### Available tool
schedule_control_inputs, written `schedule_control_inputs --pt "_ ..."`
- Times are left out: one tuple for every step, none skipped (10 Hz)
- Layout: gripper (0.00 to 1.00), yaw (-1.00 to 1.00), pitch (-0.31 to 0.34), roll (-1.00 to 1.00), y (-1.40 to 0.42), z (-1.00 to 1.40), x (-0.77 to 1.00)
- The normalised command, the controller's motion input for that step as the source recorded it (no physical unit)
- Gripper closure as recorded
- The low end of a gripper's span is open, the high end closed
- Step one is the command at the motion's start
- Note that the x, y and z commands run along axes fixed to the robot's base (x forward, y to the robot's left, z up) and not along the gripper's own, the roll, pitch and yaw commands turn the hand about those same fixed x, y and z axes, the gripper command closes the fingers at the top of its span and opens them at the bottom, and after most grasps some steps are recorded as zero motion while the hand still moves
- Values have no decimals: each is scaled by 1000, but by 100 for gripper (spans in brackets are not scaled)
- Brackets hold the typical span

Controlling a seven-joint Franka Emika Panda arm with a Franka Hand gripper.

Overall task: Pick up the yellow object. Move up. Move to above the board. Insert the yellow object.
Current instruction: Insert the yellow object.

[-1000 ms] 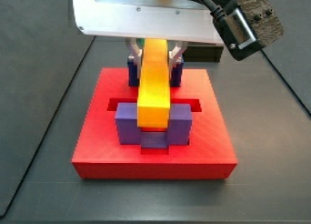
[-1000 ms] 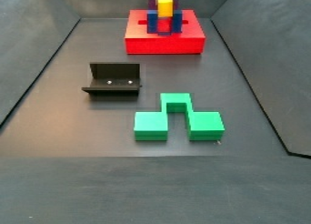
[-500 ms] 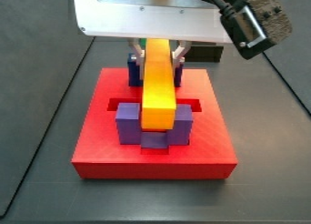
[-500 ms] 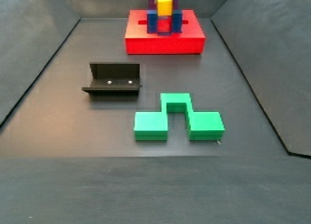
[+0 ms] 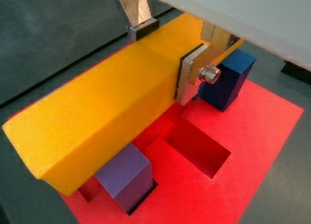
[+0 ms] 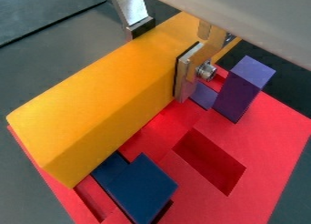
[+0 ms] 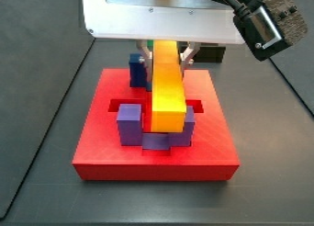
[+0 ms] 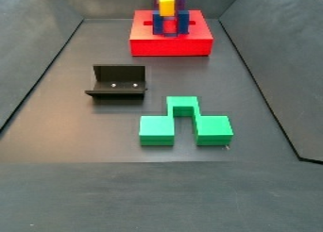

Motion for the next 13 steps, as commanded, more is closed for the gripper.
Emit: schedule_control_inputs --pt "100 -109 0 0 91 94 -137" --pt "100 -100 0 0 0 89 -123" --pt "100 -83 0 0 0 0 -86" --pt "100 -83 0 13 0 0 -126" --pt "100 -60 -10 0 0 0 -143" --pt "100 -66 -16 10 0 0 -177" --pt "100 -66 -11 0 0 0 -206" --pt "100 -29 -17 0 0 0 -171" --pt "100 0 -14 0 -9 0 -106" --pt "100 0 -4 14 -40 0 0" --pt "100 40 0 43 -57 0 0" --pt "100 31 0 57 -94 0 34" --pt "100 14 0 80 -114 -20 91"
